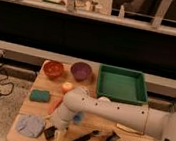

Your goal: Place eraser in metal cup

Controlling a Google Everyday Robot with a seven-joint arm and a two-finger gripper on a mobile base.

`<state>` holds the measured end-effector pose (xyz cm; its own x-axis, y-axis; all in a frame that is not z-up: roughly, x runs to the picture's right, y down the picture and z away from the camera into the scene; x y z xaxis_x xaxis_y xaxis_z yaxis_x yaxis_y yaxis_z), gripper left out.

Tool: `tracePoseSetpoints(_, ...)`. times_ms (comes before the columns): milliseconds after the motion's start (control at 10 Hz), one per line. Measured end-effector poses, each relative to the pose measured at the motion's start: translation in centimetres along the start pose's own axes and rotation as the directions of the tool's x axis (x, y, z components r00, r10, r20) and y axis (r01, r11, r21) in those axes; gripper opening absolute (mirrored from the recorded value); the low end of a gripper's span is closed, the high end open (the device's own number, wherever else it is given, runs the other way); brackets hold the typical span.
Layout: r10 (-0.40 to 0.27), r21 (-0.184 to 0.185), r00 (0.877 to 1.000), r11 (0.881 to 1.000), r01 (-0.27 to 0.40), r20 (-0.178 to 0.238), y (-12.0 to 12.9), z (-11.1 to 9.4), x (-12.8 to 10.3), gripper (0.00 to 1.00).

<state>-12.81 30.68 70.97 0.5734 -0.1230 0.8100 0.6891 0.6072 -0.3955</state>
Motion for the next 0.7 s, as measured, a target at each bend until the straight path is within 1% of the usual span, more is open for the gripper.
tracePoseSetpoints(100, -0.007, 0.008, 1.0, 1.0, 0.007, 0.003, 0.29, -0.02, 0.35, 0.8)
tracePoseSetpoints(300, -0.053, 0.029, 0.999, 0.998, 0.053, 0.001, 0.99, -0.23, 1.09, 0.8)
tracePoseSetpoints(700, -0.13, 0.036, 0.992, 0.991, 0.13, -0.001, 0.86, 0.59, 0.88, 0.8)
